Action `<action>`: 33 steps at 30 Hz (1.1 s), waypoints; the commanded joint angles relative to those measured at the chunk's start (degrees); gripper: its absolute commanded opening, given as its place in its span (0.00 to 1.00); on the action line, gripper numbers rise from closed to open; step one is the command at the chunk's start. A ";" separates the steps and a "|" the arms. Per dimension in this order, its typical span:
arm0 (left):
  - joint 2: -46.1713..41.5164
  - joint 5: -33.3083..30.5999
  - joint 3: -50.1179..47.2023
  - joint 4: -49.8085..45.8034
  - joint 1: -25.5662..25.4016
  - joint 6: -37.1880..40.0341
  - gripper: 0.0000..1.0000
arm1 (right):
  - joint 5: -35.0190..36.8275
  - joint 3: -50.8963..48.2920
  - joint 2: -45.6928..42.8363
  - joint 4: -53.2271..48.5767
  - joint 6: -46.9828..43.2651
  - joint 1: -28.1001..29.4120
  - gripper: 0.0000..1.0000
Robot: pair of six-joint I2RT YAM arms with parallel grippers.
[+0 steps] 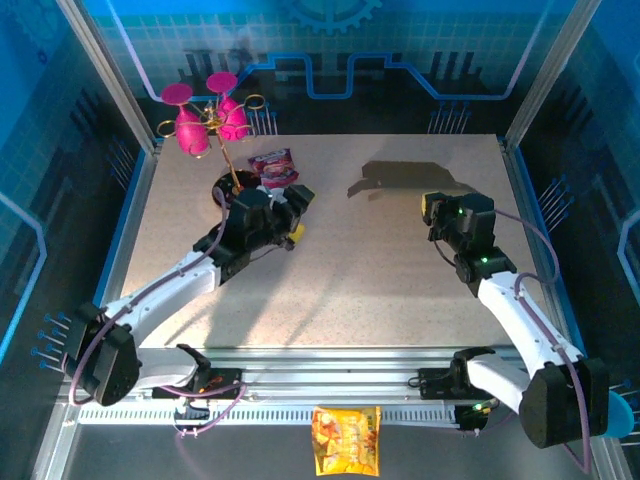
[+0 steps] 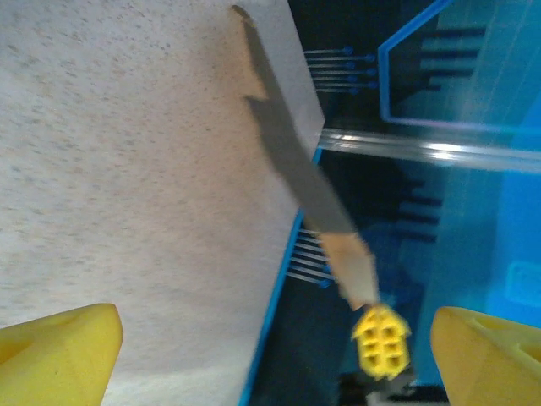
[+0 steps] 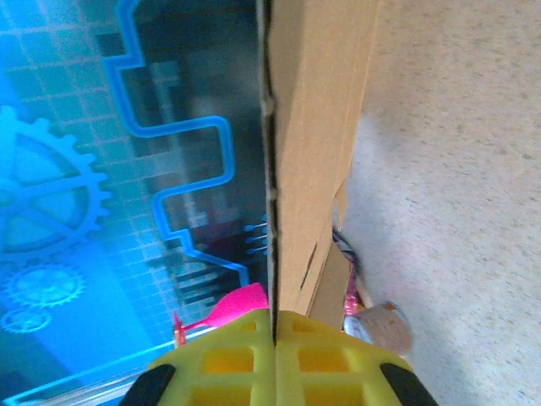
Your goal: Fold the paper box
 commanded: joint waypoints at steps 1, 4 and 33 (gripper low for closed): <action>2.53 -4.97 4.75 -0.20 -1.77 -13.83 0.95 | 2.83 4.58 -1.56 -8.70 0.00 1.86 0.00; 6.11 -5.47 6.15 3.23 -2.94 -22.80 0.95 | 3.10 4.96 -1.95 -8.87 0.70 3.19 0.00; 22.83 -13.36 19.75 12.34 -6.71 -46.40 0.21 | -2.49 14.37 -1.69 -7.99 -7.64 5.04 0.00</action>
